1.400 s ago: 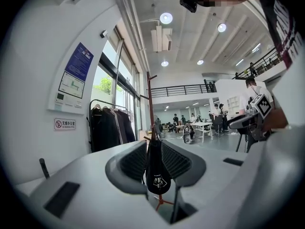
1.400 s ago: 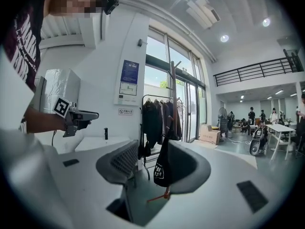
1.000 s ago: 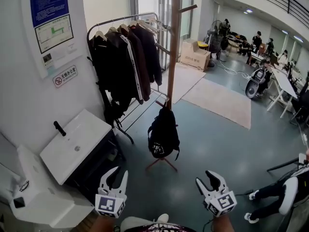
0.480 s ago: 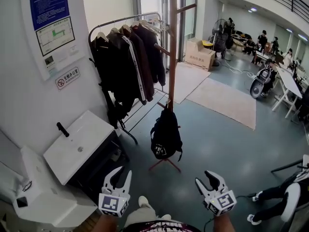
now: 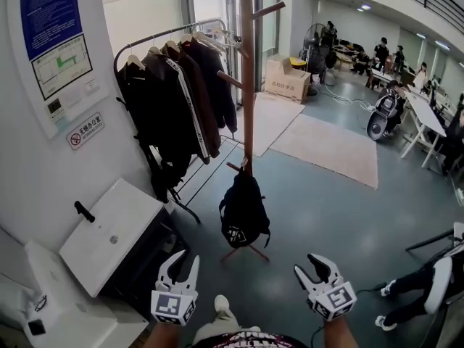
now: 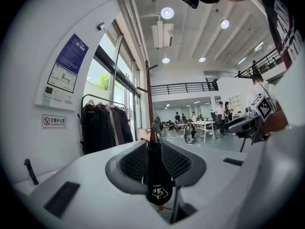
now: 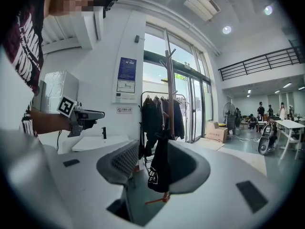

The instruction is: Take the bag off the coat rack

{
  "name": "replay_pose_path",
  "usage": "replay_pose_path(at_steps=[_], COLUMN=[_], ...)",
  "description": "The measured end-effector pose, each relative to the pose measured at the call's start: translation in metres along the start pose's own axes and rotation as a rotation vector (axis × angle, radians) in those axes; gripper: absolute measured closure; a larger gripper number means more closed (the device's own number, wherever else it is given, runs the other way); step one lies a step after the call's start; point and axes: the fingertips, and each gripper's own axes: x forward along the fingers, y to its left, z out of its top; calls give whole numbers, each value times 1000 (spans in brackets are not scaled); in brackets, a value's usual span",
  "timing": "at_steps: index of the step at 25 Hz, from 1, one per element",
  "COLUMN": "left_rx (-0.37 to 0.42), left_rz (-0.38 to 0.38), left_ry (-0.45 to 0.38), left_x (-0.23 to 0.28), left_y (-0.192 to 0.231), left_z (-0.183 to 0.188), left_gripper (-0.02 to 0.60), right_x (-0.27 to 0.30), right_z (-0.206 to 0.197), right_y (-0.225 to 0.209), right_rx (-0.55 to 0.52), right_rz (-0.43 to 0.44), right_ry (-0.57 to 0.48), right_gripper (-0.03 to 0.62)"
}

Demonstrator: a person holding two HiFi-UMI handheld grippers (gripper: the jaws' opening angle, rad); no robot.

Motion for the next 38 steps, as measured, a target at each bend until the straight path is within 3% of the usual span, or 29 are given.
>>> replay_pose_path(at_steps=[21,28,38], left_rx=[-8,-5,-26], left_rz=[-135,-204,-244], left_ry=[-20,-34,-42], left_x=[127,152,174], left_y=[92,109,119], left_z=[-1,-2,-4], left_gripper=[495,495,495], right_x=[139,163,177], right_z=[34,42,46], right_y=[-27,-31,-35], right_rx=[-15,-19,-32], right_rz=[-80,-136,-168], right_ry=[19,23,43], right_gripper=[411,411,411])
